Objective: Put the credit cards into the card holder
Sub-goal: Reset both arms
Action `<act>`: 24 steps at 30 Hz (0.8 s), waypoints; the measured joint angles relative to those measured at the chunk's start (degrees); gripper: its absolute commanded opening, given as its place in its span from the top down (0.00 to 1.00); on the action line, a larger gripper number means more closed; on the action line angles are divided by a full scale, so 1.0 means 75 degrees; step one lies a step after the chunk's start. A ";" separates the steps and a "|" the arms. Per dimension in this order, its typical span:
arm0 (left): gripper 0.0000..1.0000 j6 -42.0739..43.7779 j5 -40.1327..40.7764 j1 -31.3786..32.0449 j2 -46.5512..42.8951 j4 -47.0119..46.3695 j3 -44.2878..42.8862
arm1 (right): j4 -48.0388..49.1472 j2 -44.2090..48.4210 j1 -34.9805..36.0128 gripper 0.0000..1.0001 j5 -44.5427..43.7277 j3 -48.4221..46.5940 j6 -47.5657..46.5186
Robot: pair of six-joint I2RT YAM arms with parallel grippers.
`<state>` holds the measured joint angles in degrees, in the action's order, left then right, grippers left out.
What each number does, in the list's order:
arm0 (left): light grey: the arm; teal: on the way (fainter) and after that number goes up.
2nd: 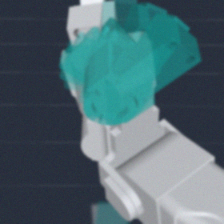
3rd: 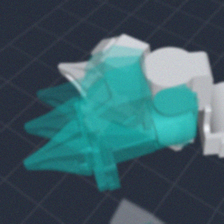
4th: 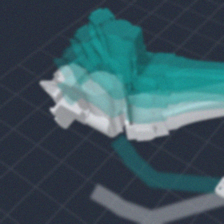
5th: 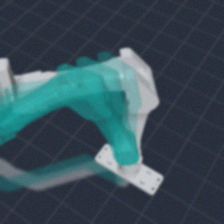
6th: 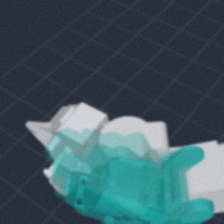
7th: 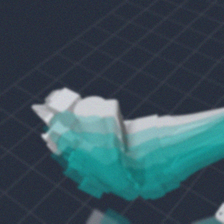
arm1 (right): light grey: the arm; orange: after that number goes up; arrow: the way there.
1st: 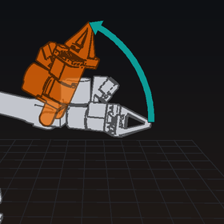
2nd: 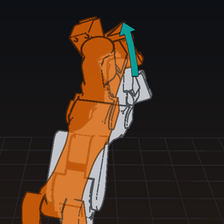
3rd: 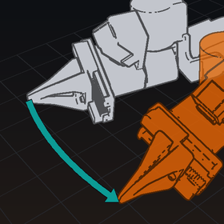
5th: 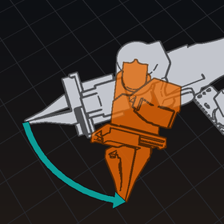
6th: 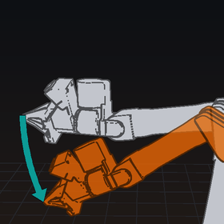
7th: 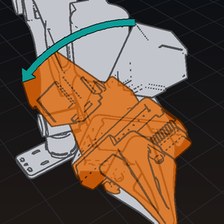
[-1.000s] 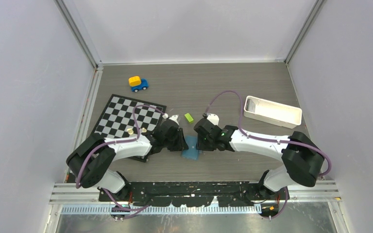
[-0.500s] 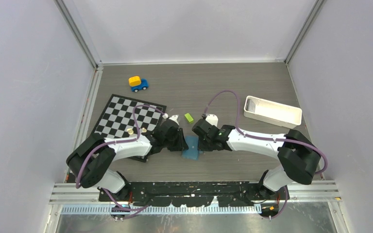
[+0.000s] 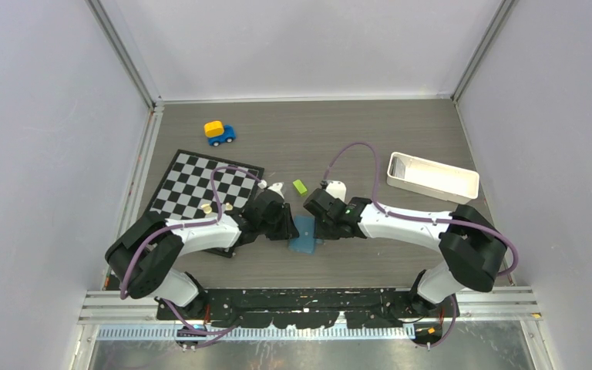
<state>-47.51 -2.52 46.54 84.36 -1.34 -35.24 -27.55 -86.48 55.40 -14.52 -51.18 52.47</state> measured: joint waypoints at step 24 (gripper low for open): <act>0.75 -0.0003 0.0003 0.0003 0.0000 0.0000 0.0000 | 0.0772 0.0460 0.0061 1.00 0.0105 0.0589 -0.0128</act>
<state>-47.53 -2.50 46.57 84.36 -1.34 -35.24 -21.76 -83.02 55.86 -13.74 -46.76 51.51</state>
